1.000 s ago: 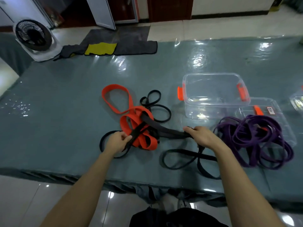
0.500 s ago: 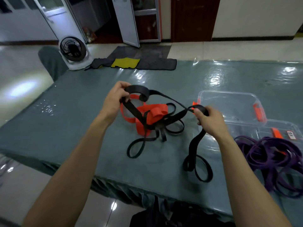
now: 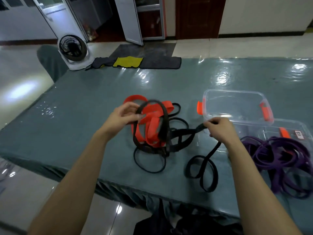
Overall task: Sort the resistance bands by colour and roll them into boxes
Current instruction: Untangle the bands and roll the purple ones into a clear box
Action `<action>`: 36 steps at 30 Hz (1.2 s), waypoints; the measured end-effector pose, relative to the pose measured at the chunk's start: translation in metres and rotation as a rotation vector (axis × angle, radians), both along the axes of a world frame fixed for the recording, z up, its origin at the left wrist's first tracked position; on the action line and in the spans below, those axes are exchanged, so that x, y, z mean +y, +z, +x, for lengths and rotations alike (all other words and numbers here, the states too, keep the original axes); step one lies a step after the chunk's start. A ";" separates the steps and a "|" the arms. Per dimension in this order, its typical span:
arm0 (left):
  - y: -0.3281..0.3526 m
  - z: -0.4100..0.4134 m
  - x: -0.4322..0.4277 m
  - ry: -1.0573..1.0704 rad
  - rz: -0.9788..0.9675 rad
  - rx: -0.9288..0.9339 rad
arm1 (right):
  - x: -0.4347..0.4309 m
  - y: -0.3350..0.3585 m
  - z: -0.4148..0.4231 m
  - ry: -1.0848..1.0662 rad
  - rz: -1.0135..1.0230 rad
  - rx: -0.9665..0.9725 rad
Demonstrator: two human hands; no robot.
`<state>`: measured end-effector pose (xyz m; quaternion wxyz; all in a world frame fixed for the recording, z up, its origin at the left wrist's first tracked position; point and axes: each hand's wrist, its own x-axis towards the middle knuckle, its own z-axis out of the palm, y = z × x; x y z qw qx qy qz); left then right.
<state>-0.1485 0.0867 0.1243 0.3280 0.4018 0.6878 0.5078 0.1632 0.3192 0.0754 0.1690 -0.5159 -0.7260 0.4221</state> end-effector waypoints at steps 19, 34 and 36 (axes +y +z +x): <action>-0.171 0.119 0.076 -0.549 -0.720 1.038 | -0.033 -0.060 0.086 -0.036 0.034 -0.296; -0.026 0.050 0.144 -0.031 -0.098 0.337 | -0.002 -0.042 0.061 -0.139 0.071 -0.128; 0.003 0.038 0.142 0.009 0.020 0.164 | -0.001 -0.037 0.045 -0.120 0.091 -0.122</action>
